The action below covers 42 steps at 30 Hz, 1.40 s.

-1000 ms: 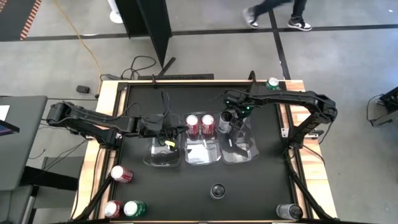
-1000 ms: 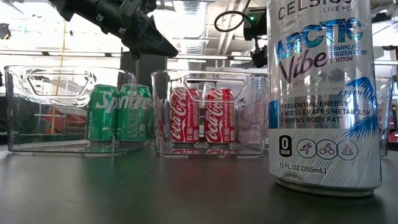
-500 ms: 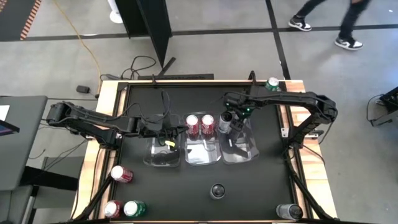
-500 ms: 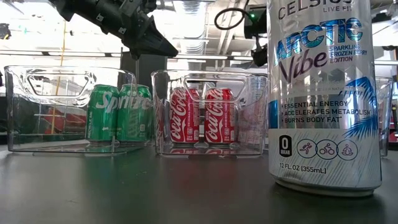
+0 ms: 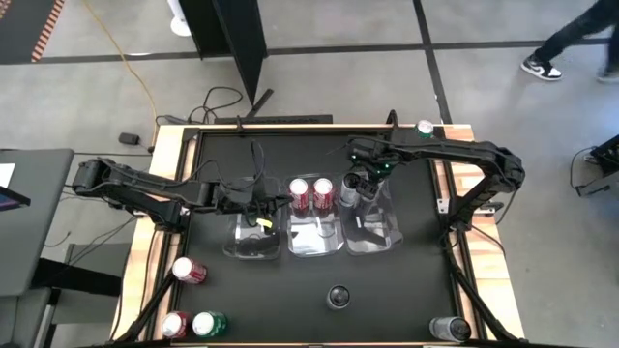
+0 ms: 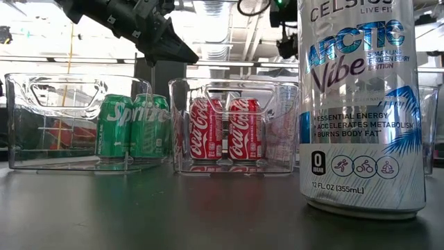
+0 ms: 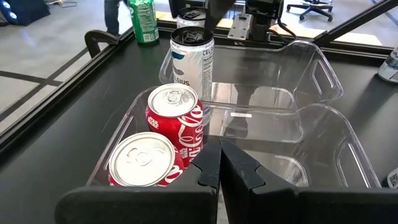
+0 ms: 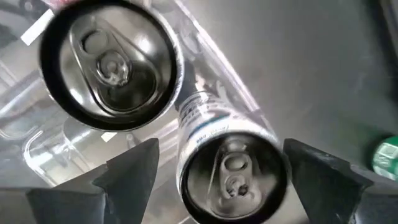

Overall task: Sort soda cans
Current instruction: Put the left white-blue soda can into the right transparent bin

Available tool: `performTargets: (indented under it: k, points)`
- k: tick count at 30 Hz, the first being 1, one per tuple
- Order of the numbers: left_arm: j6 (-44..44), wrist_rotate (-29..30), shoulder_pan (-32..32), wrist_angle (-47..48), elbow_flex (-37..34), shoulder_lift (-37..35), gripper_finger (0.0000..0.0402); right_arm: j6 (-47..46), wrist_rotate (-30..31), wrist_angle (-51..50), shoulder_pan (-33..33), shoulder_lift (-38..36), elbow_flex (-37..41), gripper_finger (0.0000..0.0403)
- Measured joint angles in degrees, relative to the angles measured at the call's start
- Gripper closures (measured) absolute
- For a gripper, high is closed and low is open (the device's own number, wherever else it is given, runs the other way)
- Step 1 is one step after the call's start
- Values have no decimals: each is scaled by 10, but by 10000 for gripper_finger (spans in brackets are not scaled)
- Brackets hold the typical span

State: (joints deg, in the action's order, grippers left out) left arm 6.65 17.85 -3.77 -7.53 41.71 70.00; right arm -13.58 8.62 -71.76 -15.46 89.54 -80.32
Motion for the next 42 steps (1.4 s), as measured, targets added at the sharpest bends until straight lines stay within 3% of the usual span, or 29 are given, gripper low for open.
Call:
performTargets:
  k: [12,18,23,29,35,42]
  points:
    - [0,0,0,3,0,0,401,1,74,-77,14,-15,-97,45]
    - [0,0,0,5,0,0,401,-20,112,-77,51,-89,-99,45]
    - [1,0,0,5,0,0,401,-87,131,-76,129,-178,-94,45]
    - [1,0,0,5,0,0,401,-226,185,-77,285,-276,-20,45]
    - [6,0,0,5,0,0,401,-371,311,-79,428,-321,90,45]
    - [16,30,0,2,0,0,401,-541,458,-101,455,-325,180,66]
